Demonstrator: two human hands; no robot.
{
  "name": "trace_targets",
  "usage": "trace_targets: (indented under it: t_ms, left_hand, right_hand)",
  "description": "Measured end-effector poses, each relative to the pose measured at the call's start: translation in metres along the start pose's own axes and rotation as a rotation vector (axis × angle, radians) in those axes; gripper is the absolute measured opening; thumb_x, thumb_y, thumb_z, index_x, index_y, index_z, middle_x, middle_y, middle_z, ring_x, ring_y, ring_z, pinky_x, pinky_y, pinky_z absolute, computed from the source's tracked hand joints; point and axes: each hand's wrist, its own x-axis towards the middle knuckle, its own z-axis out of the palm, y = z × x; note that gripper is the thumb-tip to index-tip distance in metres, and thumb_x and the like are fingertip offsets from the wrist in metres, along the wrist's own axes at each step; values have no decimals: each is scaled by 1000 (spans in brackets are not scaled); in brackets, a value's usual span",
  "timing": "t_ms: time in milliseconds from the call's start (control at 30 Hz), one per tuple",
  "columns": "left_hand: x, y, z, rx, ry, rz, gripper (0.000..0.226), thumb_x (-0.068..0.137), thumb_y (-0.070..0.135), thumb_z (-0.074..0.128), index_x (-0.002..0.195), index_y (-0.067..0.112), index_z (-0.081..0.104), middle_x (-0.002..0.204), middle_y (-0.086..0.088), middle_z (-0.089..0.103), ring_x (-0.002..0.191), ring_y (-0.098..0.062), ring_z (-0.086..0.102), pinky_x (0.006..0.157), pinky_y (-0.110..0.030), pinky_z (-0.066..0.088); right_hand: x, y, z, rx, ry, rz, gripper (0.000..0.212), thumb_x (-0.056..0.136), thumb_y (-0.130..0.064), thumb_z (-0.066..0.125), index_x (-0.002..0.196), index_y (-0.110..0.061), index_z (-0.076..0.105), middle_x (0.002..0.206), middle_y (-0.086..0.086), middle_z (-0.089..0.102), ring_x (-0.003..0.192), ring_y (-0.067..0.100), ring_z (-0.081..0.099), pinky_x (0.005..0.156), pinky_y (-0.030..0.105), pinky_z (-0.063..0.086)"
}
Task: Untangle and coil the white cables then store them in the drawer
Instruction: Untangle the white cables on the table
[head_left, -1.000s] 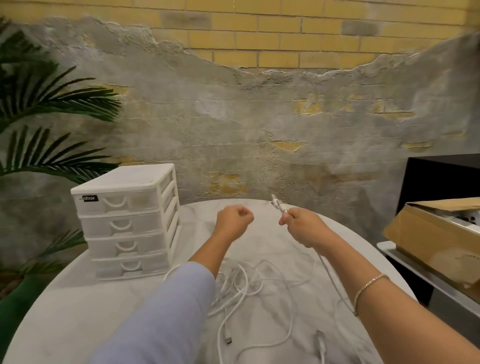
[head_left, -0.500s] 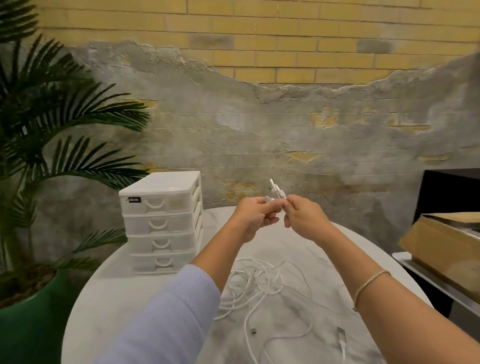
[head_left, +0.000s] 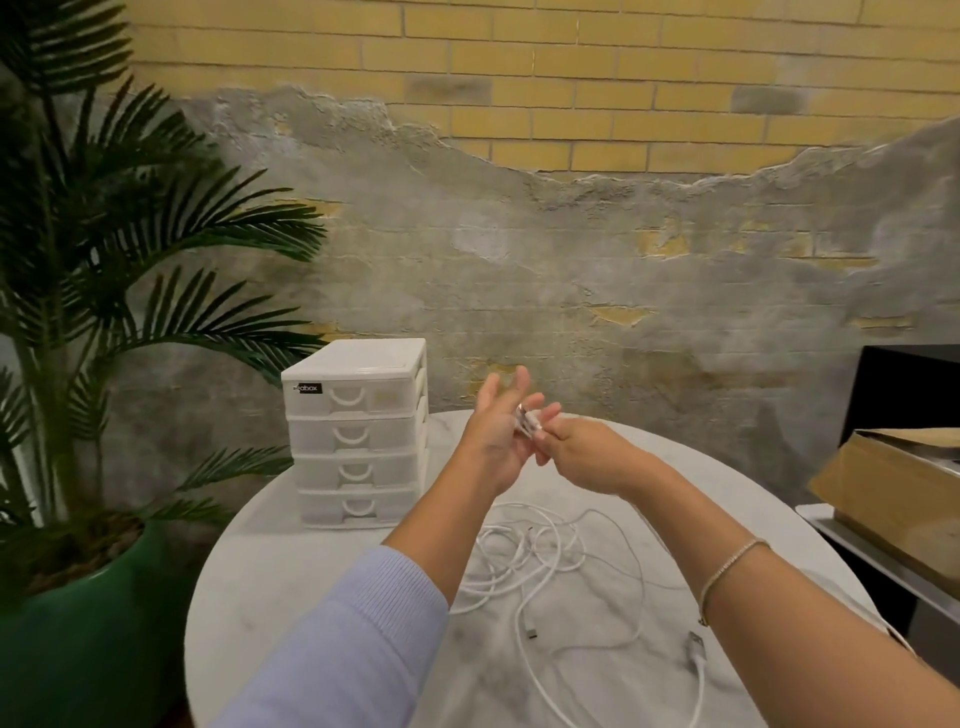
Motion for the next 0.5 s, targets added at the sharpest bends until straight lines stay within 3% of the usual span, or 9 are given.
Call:
trace_targets:
  t_ms: [67,100,200,300,367,433,500]
  left_hand:
    - [-1,1,3,-44,56,15,21,96,31,50,101,11,53,79,-10,61,64,-18,64,41,-19,49]
    - [-1,0,4,-52,83,16,27,97,31,47,90,6,55,67,-8,62,55,-16,64,42,-20,50]
    - [-2,0,4,-104,114,34,35,99,31,42,77,5,52,45,-2,56,43,-13,62,49,-27,53]
    - [-5,-1,6,-54,125,40,41,101,34,35,76,8,54,62,-2,58,48,-9,63,54,-25,45]
    - [-6,-3,7,-24,131,26,43,102,34,31,81,8,57,78,-5,60,63,-12,65,54,-25,50]
    - [-9,-5,7,-11,132,6,41,103,32,30,85,7,58,82,-7,59,68,-14,64,61,-24,51]
    - [-13,-6,7,19,152,-6,38,103,31,32,83,9,57,73,-4,55,53,-9,64,63,-25,46]
  right_hand:
    - [-1,-5,4,-16,-36,21,34,103,-27,30,81,-16,54,70,-12,43,83,14,44,71,25,31]
    - [-2,-7,4,1,-27,27,36,102,-27,31,76,-17,54,69,-11,43,79,14,45,66,25,32]
    - [-5,-13,4,76,29,43,40,102,-25,30,69,-17,51,64,-6,44,60,9,44,56,18,33]
    - [-8,-16,9,249,77,102,34,102,-29,27,86,-11,52,62,3,49,47,18,48,45,23,41]
    - [-9,-17,11,301,95,135,32,101,-32,27,88,-14,50,64,4,46,43,19,42,39,21,35]
    - [-12,-22,10,227,73,136,34,102,-33,25,80,-19,47,68,2,45,49,18,40,39,22,32]
    - [-12,-26,7,111,50,114,36,103,-32,21,97,-19,54,89,5,57,72,23,54,45,23,38]
